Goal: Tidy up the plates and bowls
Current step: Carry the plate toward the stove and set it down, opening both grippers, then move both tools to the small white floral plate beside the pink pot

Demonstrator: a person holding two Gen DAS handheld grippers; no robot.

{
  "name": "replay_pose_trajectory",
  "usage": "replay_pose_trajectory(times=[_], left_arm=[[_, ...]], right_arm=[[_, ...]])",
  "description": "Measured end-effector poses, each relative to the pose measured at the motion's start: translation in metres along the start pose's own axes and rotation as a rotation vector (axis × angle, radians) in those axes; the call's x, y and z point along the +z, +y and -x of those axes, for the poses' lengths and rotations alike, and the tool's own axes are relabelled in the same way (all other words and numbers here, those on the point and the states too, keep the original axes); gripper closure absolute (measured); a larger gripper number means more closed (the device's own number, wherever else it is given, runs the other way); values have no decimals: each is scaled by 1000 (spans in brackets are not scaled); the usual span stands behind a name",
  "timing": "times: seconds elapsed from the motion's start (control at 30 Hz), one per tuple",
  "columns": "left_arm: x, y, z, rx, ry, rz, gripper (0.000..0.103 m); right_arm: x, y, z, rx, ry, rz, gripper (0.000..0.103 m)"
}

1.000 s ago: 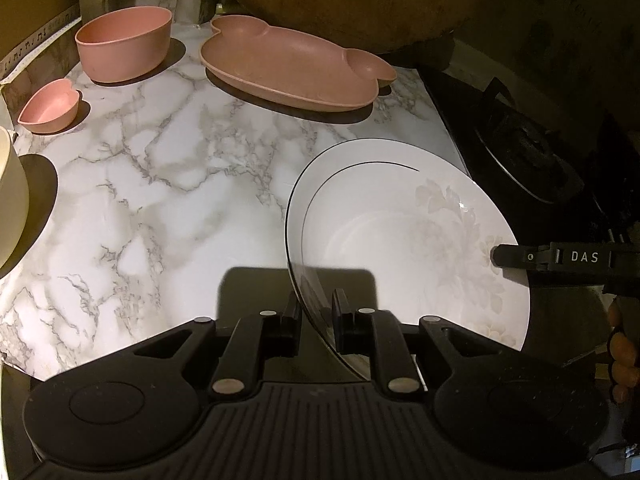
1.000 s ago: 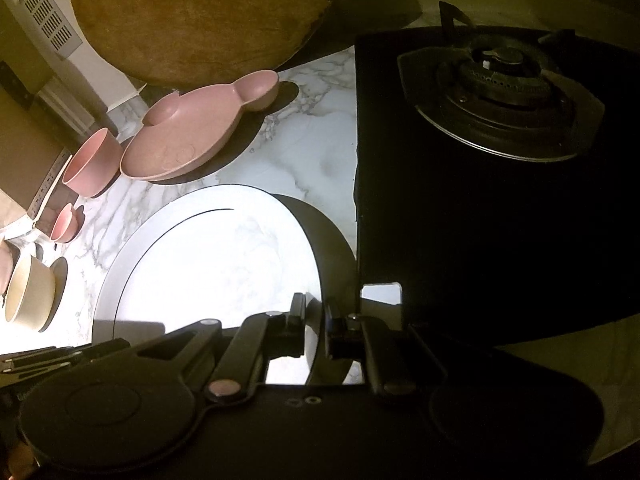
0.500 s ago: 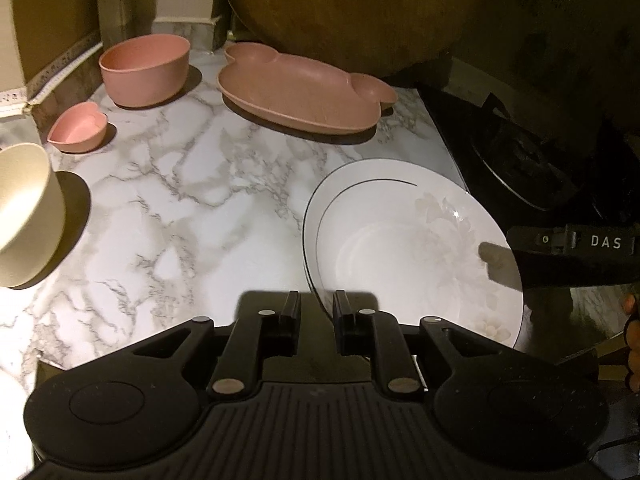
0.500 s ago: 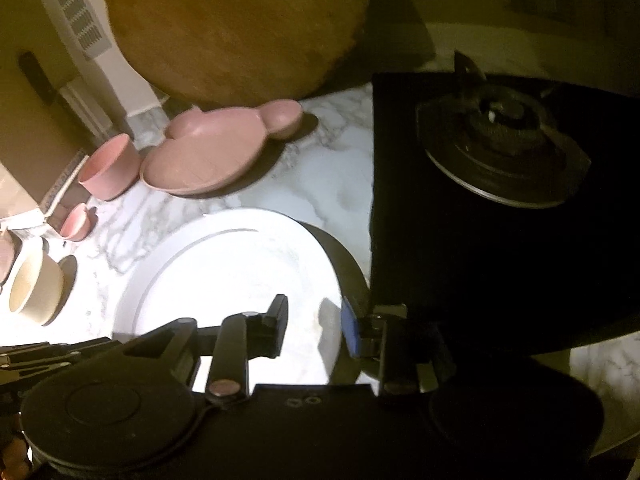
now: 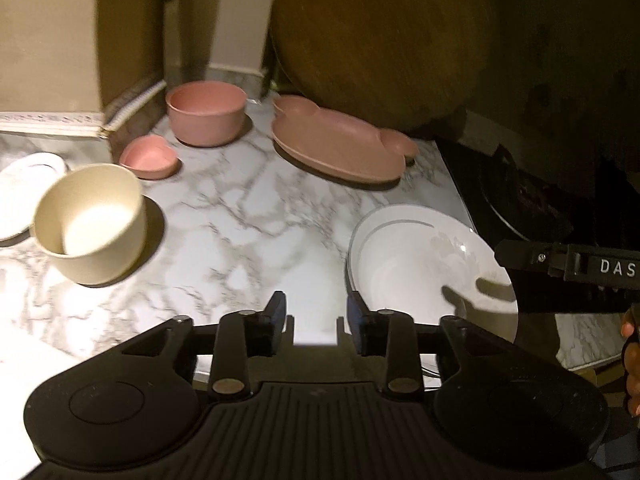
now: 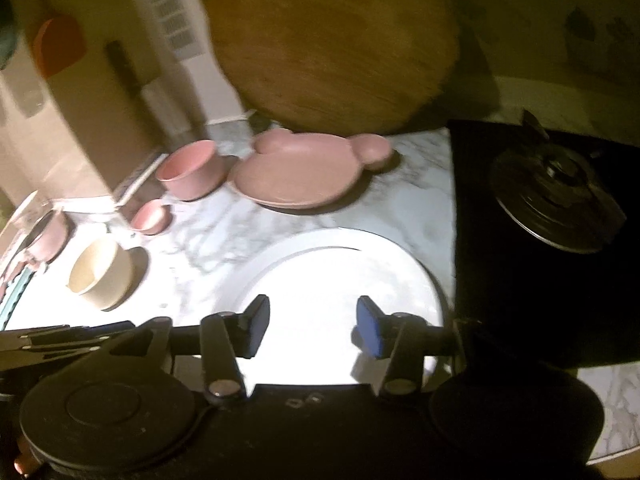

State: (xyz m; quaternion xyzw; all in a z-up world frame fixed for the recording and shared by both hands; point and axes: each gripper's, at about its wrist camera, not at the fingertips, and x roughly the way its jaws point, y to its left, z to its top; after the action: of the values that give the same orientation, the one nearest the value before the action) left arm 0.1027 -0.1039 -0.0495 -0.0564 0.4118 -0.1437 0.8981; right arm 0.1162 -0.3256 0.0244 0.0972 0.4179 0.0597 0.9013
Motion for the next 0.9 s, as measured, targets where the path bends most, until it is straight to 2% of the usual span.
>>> replay_pose_trajectory(times=[0.07,0.1,0.23,0.4,0.53,0.6,0.67,0.9], left_arm=[[-1,4,12,16,-34,7,42],[-1,6,20,27,-57,8,40],[0,16,42,46,-108,20,39],[-1,33,68,77,-166,41,37],[-1,46,89,107,-215,50,33],[-2,52,98,127,-234,57,32],[-2,60,107,155,-252,68,24],[0,90,127,225,-288,107,23]], right_arm=[[1,13,5,21,-15,31,45],[1,19,7,29,-23,44,40],[3,44,14,48,-48,95,34],[10,76,25,59,-90,159,17],[13,104,31,92,-110,224,14],[15,119,31,104,-116,257,9],[17,133,30,120,-126,285,3],[22,180,18,197,-95,345,1]])
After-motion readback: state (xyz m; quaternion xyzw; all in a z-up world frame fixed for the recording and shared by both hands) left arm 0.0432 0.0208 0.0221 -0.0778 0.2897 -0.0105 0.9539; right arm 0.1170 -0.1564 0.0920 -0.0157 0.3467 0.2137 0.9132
